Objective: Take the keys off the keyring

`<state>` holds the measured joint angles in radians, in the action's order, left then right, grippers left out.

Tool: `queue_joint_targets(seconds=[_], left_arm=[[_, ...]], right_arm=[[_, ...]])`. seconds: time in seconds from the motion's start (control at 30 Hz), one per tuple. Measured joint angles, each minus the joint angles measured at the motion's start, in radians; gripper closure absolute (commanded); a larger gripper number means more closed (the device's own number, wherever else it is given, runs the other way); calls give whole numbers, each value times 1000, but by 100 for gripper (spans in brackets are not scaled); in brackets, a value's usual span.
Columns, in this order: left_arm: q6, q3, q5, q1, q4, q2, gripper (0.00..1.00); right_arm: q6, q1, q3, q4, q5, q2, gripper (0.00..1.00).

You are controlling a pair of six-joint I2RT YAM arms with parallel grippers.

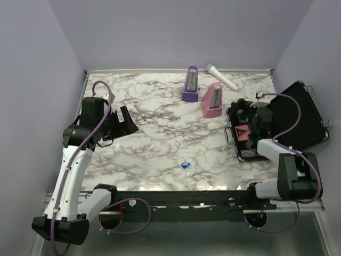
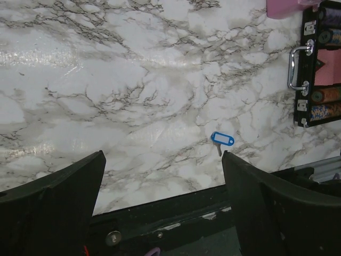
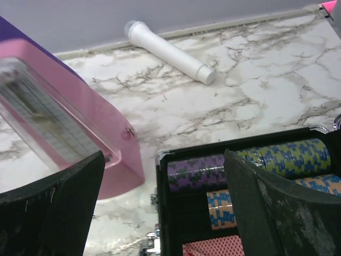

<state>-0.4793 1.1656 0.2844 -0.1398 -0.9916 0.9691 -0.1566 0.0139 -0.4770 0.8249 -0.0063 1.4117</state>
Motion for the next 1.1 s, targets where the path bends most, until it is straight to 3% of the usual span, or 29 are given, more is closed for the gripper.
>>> queue_joint_targets(seconds=[0.13, 0.3, 0.4, 0.57, 0.8, 0.9, 1.1], left_arm=[[20, 0, -27, 0, -28, -11, 1], [27, 0, -88, 0, -59, -48, 1], [26, -8, -107, 0, -65, -71, 1], [20, -66, -107, 0, -60, -115, 1], [7, -127, -87, 0, -45, -190, 1], [1, -180, -83, 0, -35, -220, 2], [-5, -268, -65, 0, -23, -269, 2]], right_arm=[[-77, 5, -137, -256, -9, -93, 0], [-166, 5, -471, -658, -55, -90, 0], [-223, 5, -560, -813, -61, -109, 0], [-385, 4, -558, -1058, -17, -156, 0], [-484, -1, -572, -1273, -213, -76, 9], [-546, 13, -496, -1302, -302, -93, 9], [-675, 180, -354, -1382, -408, -188, 9]])
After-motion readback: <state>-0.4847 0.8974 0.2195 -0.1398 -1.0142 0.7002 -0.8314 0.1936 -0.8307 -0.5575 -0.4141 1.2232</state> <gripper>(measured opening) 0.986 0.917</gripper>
